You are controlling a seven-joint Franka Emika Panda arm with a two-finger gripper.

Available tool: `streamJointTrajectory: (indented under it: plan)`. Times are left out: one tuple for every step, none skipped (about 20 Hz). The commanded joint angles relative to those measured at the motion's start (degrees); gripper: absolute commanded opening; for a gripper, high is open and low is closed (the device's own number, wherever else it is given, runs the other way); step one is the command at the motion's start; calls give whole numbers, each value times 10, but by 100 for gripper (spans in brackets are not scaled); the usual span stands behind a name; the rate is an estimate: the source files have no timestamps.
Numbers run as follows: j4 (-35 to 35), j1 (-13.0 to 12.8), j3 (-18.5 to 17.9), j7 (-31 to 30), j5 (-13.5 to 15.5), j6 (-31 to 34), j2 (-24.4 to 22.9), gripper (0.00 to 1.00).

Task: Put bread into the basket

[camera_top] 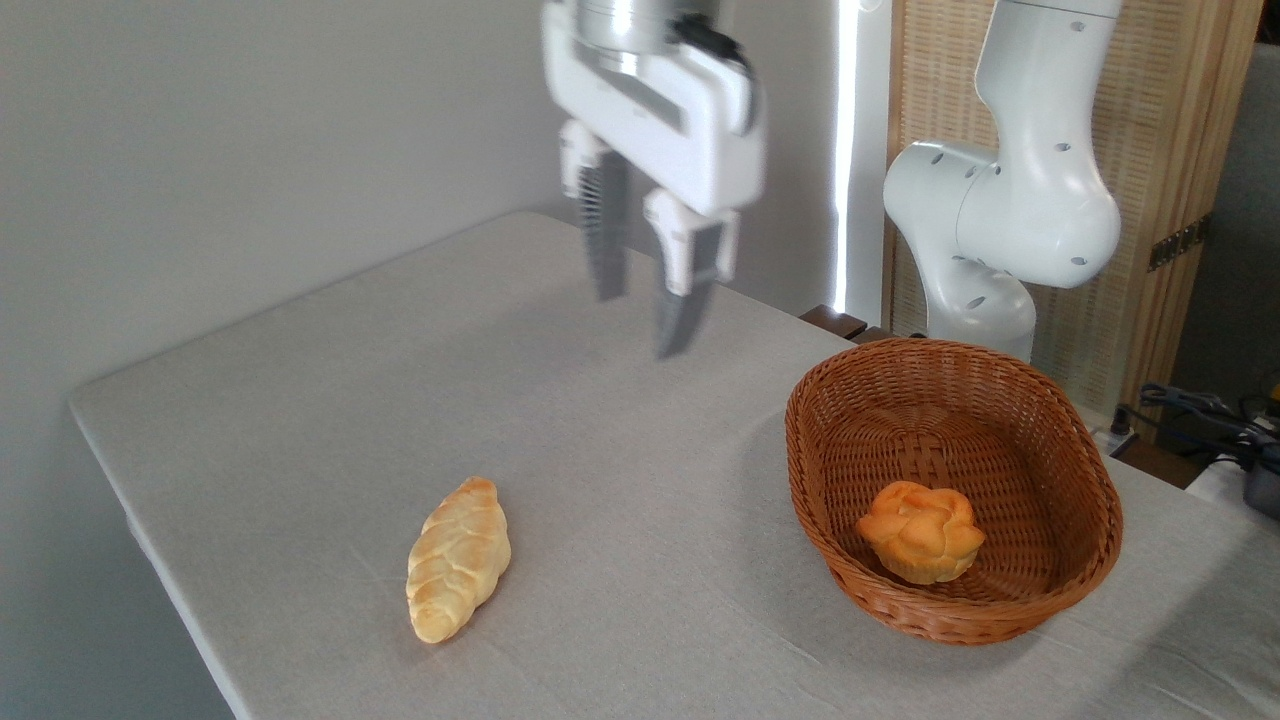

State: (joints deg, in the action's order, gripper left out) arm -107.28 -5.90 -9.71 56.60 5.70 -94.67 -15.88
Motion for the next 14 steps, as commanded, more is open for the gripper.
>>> streamJointTrajectory:
  plan:
    - [129, 5, 52, -90, 6, 18, 112, 100]
    - [150, 6, 68, -117, 4, 18, 131, 100]
    - [161, 15, 86, -140, -2, 18, 144, 100]
    - [163, 26, 108, -155, -13, 18, 148, 100]
    - [163, 29, 125, -160, -25, 18, 149, 100]
    - [160, 29, 130, -160, -31, 19, 149, 100]
    - [157, 29, 131, -160, -33, 21, 149, 100]
    - [158, 29, 131, -160, -32, 21, 149, 100]
    - [158, 29, 126, -157, -33, 20, 149, 100]
    - [159, 30, 123, -155, -33, 21, 148, 100]
    - [159, 30, 117, -154, -33, 21, 147, 100]
    - [160, 30, 101, -150, -33, 21, 144, 100]
    - [160, 30, 86, -146, -33, 21, 140, 100]
    - [160, 30, 75, -133, -33, 25, 138, 100]
